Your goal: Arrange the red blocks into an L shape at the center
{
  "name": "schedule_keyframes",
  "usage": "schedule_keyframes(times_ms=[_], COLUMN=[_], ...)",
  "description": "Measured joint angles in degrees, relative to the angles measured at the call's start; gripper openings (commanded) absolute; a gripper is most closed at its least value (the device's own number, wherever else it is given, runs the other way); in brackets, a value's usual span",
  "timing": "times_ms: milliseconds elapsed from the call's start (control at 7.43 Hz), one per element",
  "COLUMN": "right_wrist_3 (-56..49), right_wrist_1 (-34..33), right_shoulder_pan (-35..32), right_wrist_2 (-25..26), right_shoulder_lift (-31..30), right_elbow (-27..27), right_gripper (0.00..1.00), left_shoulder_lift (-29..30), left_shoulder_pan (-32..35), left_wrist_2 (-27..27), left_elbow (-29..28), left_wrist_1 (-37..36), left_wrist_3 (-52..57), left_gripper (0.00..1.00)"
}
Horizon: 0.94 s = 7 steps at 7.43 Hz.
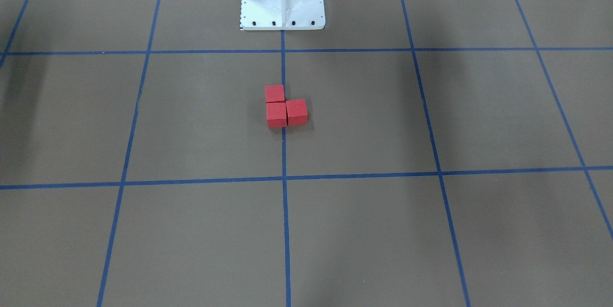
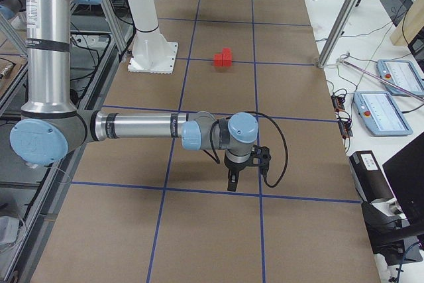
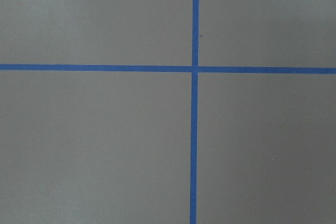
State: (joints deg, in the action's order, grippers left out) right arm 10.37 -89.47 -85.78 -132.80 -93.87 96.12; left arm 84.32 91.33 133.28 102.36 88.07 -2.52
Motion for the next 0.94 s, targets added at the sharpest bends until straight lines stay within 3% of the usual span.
schedule_keyframes(times_ms=[942], right_wrist_3=[-0.1], right_wrist_1=[0.1], right_shoulder_pan=[0.0], right_wrist_2=[0.1], right_shoulder_lift=[0.0], right_elbow=[-0.1], right_gripper=[1.00], left_shoulder_lift=[-0.6], left_shoulder_pan=[0.0], left_wrist_2=[0.9], left_elbow=[0.1], left_wrist_1=[0.3], left_wrist_3=[1.9], left_gripper=[1.00])
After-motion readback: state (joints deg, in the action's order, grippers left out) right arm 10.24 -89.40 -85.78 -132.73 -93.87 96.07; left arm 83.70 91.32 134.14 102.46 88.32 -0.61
